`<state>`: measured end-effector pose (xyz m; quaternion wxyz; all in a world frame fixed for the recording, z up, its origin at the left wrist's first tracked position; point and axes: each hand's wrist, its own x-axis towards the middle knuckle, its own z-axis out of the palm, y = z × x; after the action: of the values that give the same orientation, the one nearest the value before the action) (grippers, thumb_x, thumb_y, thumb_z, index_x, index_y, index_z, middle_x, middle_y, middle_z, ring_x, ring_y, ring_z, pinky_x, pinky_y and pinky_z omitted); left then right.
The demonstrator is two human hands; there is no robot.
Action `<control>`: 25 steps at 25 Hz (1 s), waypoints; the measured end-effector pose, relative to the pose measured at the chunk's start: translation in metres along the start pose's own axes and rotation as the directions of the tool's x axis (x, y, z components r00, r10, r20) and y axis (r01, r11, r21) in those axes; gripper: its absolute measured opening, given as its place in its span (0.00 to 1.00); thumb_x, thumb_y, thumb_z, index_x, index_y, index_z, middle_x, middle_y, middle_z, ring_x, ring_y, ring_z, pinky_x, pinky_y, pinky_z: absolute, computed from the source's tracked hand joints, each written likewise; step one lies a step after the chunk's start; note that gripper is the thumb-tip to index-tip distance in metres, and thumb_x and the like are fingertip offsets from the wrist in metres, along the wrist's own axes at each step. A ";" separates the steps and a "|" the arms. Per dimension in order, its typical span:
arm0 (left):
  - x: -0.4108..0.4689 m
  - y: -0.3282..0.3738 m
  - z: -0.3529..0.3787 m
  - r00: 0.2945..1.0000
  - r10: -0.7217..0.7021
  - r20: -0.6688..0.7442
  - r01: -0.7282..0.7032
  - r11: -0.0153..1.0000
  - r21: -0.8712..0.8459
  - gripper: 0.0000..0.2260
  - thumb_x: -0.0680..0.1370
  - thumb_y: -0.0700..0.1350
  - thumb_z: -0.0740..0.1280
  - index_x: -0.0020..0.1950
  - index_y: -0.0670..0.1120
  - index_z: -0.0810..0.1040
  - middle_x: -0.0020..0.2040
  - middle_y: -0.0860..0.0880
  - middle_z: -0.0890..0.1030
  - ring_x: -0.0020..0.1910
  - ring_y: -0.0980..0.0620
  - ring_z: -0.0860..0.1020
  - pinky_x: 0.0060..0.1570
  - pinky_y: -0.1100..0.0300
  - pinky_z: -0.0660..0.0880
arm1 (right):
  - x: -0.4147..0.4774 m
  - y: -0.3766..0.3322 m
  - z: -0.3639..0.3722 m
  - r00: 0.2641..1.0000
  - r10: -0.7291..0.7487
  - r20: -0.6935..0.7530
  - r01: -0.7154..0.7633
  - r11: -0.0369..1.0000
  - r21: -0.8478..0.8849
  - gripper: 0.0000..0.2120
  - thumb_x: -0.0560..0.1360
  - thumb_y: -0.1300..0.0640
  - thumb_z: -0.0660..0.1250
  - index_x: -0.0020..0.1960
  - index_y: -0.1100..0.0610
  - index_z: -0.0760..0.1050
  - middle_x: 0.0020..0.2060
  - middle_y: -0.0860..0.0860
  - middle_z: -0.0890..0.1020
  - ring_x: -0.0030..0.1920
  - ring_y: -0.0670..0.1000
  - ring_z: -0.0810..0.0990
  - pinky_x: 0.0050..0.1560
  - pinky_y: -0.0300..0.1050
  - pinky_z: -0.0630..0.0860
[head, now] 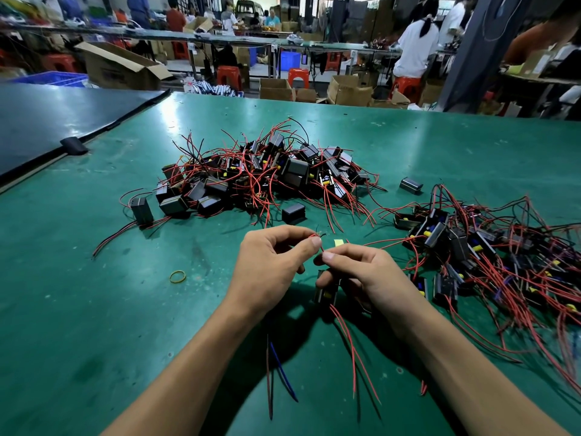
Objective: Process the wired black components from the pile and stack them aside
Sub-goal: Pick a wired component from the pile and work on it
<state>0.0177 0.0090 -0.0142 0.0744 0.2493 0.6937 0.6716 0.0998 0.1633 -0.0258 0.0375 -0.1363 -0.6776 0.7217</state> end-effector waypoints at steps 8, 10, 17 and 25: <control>-0.002 0.000 -0.002 0.996 0.087 0.028 -0.090 0.990 0.110 0.02 0.74 0.41 0.73 0.43 0.46 0.86 0.33 0.46 0.83 0.27 0.55 0.73 0.27 0.60 0.71 | -0.008 -0.007 0.006 0.897 -0.417 -0.150 0.330 0.854 -0.401 0.05 0.75 0.49 0.73 0.48 0.49 0.84 0.42 0.45 0.86 0.37 0.39 0.82 0.39 0.29 0.73; -0.004 -0.001 0.001 0.986 0.153 0.069 -0.164 0.969 0.185 0.03 0.75 0.42 0.73 0.44 0.48 0.87 0.30 0.45 0.81 0.26 0.54 0.70 0.25 0.55 0.67 | -0.008 -0.006 0.007 0.871 -0.465 -0.160 0.368 0.832 -0.415 0.04 0.74 0.50 0.74 0.48 0.48 0.84 0.41 0.43 0.86 0.36 0.38 0.80 0.37 0.29 0.71; -0.002 -0.006 0.000 0.975 0.181 0.126 -0.207 0.949 0.238 0.03 0.75 0.43 0.73 0.45 0.49 0.87 0.28 0.47 0.79 0.26 0.55 0.68 0.26 0.53 0.67 | -0.007 -0.007 0.005 0.770 -0.630 -0.102 0.498 0.693 -0.521 0.01 0.74 0.56 0.74 0.43 0.51 0.84 0.38 0.45 0.83 0.32 0.44 0.75 0.34 0.35 0.68; -0.002 -0.005 0.002 0.980 0.143 0.137 -0.167 0.968 0.189 0.04 0.75 0.43 0.74 0.48 0.49 0.87 0.32 0.52 0.84 0.27 0.49 0.77 0.29 0.56 0.76 | -0.007 -0.006 0.008 0.757 -0.640 -0.132 0.484 0.684 -0.546 0.04 0.76 0.58 0.73 0.43 0.51 0.82 0.31 0.38 0.78 0.26 0.43 0.69 0.30 0.30 0.63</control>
<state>0.0187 0.0098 -0.0196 0.0388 0.3498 0.7301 0.5858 0.1041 0.1538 -0.0182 0.3318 -0.0361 -0.8276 0.4513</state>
